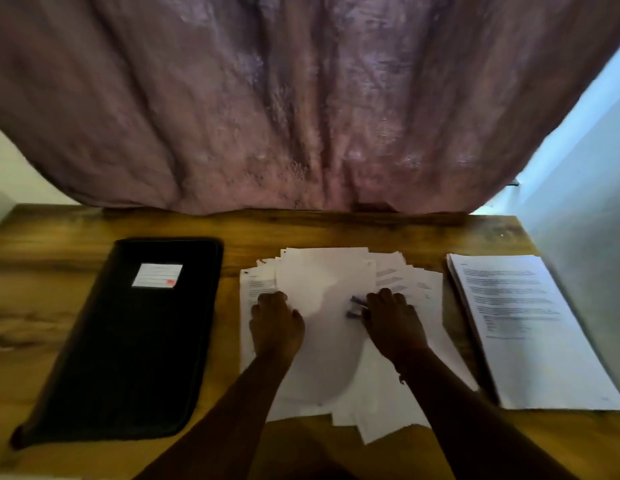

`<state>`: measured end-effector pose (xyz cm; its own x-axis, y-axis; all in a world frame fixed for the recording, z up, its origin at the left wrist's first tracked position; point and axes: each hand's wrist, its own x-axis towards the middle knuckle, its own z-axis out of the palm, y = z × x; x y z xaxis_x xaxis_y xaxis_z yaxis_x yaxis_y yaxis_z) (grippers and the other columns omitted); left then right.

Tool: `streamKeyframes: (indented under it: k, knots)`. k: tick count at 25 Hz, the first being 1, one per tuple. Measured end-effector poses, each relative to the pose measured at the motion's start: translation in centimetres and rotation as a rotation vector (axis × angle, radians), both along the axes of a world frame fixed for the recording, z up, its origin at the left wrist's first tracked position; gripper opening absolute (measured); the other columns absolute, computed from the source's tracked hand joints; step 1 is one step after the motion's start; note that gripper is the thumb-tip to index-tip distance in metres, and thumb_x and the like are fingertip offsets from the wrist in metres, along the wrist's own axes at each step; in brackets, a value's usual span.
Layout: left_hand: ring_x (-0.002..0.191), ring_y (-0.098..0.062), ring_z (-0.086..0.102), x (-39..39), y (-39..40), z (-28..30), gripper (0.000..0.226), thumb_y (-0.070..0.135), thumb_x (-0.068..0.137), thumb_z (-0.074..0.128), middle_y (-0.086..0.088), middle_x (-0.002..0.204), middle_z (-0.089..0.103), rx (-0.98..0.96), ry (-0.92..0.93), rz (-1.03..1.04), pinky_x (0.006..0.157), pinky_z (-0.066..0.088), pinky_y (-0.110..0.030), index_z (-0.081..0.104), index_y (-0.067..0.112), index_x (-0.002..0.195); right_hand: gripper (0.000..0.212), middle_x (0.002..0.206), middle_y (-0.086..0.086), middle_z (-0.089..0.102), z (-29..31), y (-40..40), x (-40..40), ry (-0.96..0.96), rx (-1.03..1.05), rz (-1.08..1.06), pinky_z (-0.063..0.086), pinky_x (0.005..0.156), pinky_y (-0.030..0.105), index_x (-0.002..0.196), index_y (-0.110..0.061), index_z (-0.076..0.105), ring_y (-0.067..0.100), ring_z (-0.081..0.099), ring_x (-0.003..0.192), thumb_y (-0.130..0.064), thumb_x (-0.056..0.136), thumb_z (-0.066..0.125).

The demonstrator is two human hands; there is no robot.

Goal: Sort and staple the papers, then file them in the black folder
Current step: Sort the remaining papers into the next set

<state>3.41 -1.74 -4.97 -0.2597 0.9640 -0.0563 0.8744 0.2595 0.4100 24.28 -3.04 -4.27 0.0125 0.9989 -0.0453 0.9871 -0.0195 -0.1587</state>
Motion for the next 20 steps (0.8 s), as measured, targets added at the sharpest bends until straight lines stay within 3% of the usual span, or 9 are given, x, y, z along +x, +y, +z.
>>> streamKeyframes:
  k: [4, 9, 11, 13, 16, 20]
  knots:
    - [0.118, -0.025, 0.054, -4.6, -0.3, -1.1, 0.046, 0.034, 0.094, 0.058, -0.007, 0.134, 0.052, -0.13, -0.003, -0.116, 0.095, 0.05, -0.034, 0.047, 0.016, 0.135, 0.026, 0.109, 0.004, 0.063, -0.9, -1.0, -1.0, 0.029, 0.086, -0.25, 0.058, 0.077, 0.036, 0.114, -0.019, 0.063, 0.021, 0.062, 0.093, -0.036, 0.096, 0.054]
    - [0.104, -0.023, 0.062, -5.1, 0.0, -0.7, 0.028, 0.035, 0.095, 0.057, -0.004, 0.118, 0.065, -0.2, -0.152, -0.191, 0.086, 0.053, -0.035, 0.057, 0.017, 0.116, 0.029, 0.117, 0.013, 0.059, -0.4, -3.3, 0.5, 0.107, 0.085, -0.659, 0.054, 0.088, 0.052, 0.119, -0.012, 0.055, 0.033, 0.059, 0.104, -0.021, 0.092, 0.059]
    - [0.103, -0.022, 0.063, -5.0, -0.4, -0.1, 0.023, 0.032, 0.096, 0.056, -0.004, 0.116, 0.066, -0.198, -0.182, -0.205, 0.082, 0.053, -0.032, 0.059, 0.017, 0.113, 0.036, 0.121, 0.013, 0.057, 0.3, -4.0, 0.2, -0.022, 0.145, -0.624, 0.051, 0.094, 0.05, 0.122, -0.013, 0.054, 0.034, 0.056, 0.109, -0.021, 0.088, 0.062]
    - [0.104, -0.023, 0.063, -4.9, -0.7, 0.9, 0.018, 0.027, 0.097, 0.055, -0.004, 0.119, 0.066, -0.171, -0.268, -0.176, 0.083, 0.052, -0.03, 0.059, 0.018, 0.111, 0.04, 0.126, 0.01, 0.055, 0.9, -4.1, -1.3, -0.051, 0.177, -0.458, 0.049, 0.096, 0.045, 0.126, -0.015, 0.053, 0.031, 0.053, 0.115, -0.024, 0.088, 0.063]
    - [0.097, -0.012, 0.058, -3.6, -1.5, 3.4, 0.009, 0.024, 0.098, 0.056, 0.002, 0.119, 0.063, -0.109, -0.484, -0.163, 0.083, 0.046, -0.021, 0.057, 0.023, 0.106, 0.041, 0.132, 0.005, 0.056, 1.1, -3.8, -4.5, 0.227, 0.093, -0.365, 0.045, 0.103, 0.04, 0.128, -0.018, 0.056, 0.024, 0.051, 0.124, -0.041, 0.094, 0.057]
    - [0.081, -0.004, 0.059, 1.6, -2.7, 7.8, 0.003, 0.031, 0.098, 0.056, 0.011, 0.092, 0.063, -0.011, -0.607, -0.293, 0.07, 0.046, -0.014, 0.058, 0.029, 0.098, 0.036, 0.116, 0.001, 0.062, 5.4, -3.1, -5.3, 0.969, 0.005, -0.425, 0.052, 0.088, 0.031, 0.117, -0.021, 0.055, 0.02, 0.061, 0.107, -0.05, 0.096, 0.049]
